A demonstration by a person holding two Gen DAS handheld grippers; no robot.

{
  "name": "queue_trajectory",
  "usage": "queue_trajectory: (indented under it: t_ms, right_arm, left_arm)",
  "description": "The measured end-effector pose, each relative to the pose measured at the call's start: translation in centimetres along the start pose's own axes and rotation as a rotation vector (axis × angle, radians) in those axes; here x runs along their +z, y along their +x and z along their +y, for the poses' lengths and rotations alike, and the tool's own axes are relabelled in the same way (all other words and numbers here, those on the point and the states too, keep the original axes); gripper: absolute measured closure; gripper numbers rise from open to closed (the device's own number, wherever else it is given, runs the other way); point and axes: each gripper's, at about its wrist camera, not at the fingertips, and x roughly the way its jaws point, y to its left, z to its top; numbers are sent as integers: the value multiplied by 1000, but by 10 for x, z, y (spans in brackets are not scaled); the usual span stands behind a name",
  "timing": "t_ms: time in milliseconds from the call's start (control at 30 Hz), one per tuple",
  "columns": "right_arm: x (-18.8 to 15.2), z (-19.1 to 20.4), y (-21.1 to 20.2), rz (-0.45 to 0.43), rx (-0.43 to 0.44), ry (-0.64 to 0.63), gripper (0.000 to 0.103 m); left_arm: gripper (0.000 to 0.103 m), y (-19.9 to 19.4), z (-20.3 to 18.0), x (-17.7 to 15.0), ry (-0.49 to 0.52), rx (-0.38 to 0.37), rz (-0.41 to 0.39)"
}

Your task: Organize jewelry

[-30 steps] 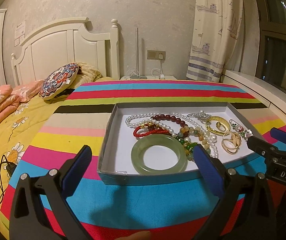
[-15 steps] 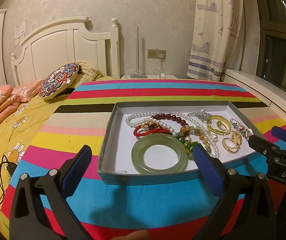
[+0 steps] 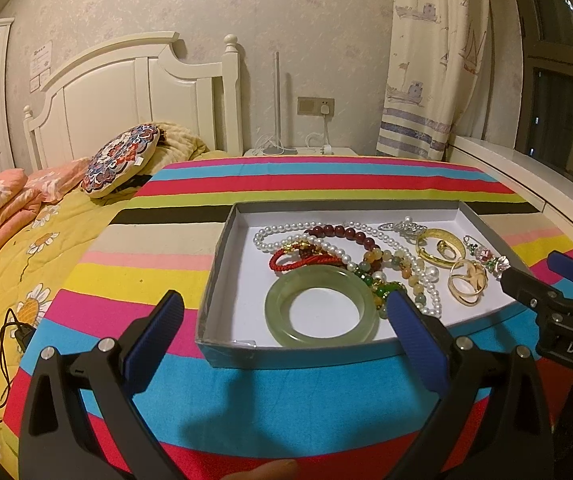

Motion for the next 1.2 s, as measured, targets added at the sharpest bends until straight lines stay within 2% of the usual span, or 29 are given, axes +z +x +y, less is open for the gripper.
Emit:
queue_trajectory:
  t_ms: [433, 700, 833, 967, 1033, 1067, 1133, 1200]
  right_arm:
    - [0, 1, -1, 1, 1, 1, 17]
    - [0, 1, 0, 1, 1, -1, 17]
    - [-1, 3, 1, 1, 5, -11, 17]
    - [-2, 5, 1, 3, 9, -16, 17]
    - [-2, 4, 1, 6, 15, -13, 17]
    - [-1, 2, 1, 7, 18, -12, 17]
    - [-1, 1, 0, 14, 21, -15, 17]
    - [-1, -1, 1, 51, 26, -25, 17]
  left_arm:
    - [3, 2, -1, 0, -2, -9, 10]
    - [3, -1, -2, -1, 11, 43, 7]
    - [3, 1, 0, -2, 20, 39, 26]
    - [3, -3, 1, -4, 19, 61, -11]
    - [3, -4, 2, -3, 22, 49, -12]
    - [3, -3, 2, -3, 24, 28, 1]
    - [3, 1, 5, -3, 23, -15, 87]
    - [3, 1, 10, -6, -4, -9, 131]
